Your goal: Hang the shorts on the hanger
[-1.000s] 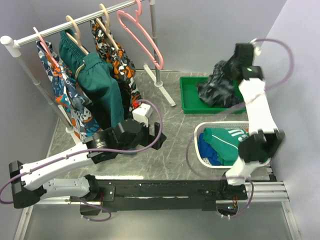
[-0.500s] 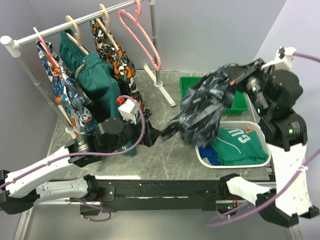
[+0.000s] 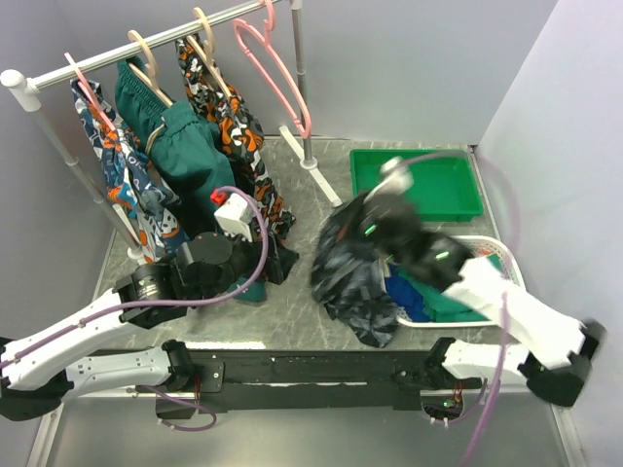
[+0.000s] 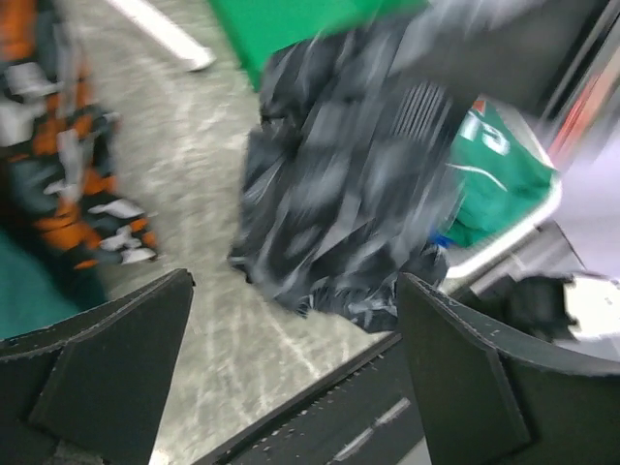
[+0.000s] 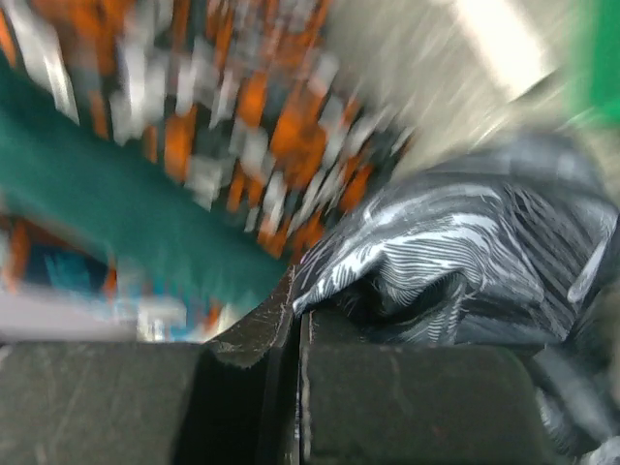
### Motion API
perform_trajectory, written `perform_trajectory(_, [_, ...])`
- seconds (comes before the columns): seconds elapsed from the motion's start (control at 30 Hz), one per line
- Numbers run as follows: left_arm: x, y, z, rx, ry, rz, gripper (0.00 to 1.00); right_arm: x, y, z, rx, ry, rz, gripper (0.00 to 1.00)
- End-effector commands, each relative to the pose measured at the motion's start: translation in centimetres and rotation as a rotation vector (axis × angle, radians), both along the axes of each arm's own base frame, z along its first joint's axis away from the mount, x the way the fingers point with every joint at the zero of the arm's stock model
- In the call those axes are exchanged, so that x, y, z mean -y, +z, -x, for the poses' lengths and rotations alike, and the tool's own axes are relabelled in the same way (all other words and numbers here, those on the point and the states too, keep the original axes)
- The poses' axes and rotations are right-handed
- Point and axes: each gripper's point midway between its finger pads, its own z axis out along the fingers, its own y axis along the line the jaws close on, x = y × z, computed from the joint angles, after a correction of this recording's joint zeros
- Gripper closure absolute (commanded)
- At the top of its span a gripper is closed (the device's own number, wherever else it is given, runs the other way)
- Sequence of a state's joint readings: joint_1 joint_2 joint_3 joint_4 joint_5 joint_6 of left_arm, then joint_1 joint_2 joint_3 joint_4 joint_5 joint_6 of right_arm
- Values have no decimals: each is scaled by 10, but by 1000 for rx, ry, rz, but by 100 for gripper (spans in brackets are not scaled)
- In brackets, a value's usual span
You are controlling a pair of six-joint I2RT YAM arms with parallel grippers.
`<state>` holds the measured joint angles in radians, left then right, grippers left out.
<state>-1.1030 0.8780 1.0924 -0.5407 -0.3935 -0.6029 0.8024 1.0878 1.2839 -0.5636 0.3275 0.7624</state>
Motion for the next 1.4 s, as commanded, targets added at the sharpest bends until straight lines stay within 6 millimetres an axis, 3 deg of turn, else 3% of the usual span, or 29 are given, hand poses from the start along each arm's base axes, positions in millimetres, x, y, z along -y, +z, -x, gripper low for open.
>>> perform_trajectory(0.0, [-39, 16, -13, -10, 212, 39, 10, -79, -49, 29, -18, 71, -102, 97])
perform_trajectory(0.03, [-44, 13, -12, -11, 225, 46, 10, -89, -69, 38, -38, 97, -85, 92])
perform_trajectory(0.07, [-45, 12, -12, -11, 231, 54, 11, -97, -76, 45, -39, 114, -77, 83])
perform_trajectory(0.1, [-45, 14, -13, -10, 238, 74, 11, -112, -84, 63, -44, 173, -61, 62])
perform_trajectory(0.2, [-44, 10, -14, -10, 245, 76, 13, -119, -89, 80, -47, 185, -22, 30])
perform_trajectory(0.27, [-38, 4, -18, -19, 245, 46, 14, -108, -96, 84, -61, 172, 24, 22])
perform_trajectory(0.3, [-34, 2, -19, -21, 238, 36, 15, -99, -89, 86, -55, 160, 5, 20])
perform_trajectory(0.37, [-22, -9, -21, -42, 215, -1, 19, -83, -102, 92, -71, 151, 36, 16])
perform_trajectory(0.5, [5, -37, -22, -93, 158, -48, 30, -43, -121, 99, -106, 83, 32, 15])
perform_trajectory(0.53, [11, -53, -24, -120, 157, -86, 37, -37, -127, 100, -115, 73, 37, 15])
perform_trajectory(0.6, [19, -72, -21, -169, 138, -117, 45, -26, -138, 99, -122, 51, 42, 19])
perform_trajectory(0.63, [22, -91, -18, -200, 129, -154, 53, -21, -144, 99, -130, 43, 56, 21])
perform_trajectory(0.7, [36, -108, -5, -254, 60, -142, 56, -11, -154, 91, -144, 13, 70, 26])
perform_trajectory(0.73, [42, -126, 7, -279, 16, -162, 54, -11, -159, 90, -165, 24, 63, 27])
perform_trajectory(0.83, [62, -152, 34, -325, -58, -189, 45, -2, -177, 77, -200, 16, 69, 27])
perform_trajectory(0.9, [68, -164, 41, -355, -50, -209, 41, 5, -189, 68, -217, -10, 90, 27])
perform_trajectory(0.93, [72, -179, 44, -371, -48, -247, 29, 4, -190, 65, -219, -11, 88, 27])
perform_trajectory(1.03, [70, -202, 32, -364, 38, -303, 11, -1, -206, 64, -248, -1, 109, 27])
perform_trajectory(1.2, [45, -228, -2, -305, 251, -461, 9, -7, -232, 61, -302, 9, 133, 35])
perform_trajectory(1.3, [28, -237, -21, -292, 340, -520, 23, -6, -240, 56, -320, 6, 146, 37])
perform_trajectory(1.33, [23, -235, -29, -296, 363, -509, 42, -7, -239, 54, -319, 7, 139, 40])
perform_trajectory(1.37, [22, -234, -31, -299, 359, -499, 54, -6, -241, 51, -324, 3, 144, 51])
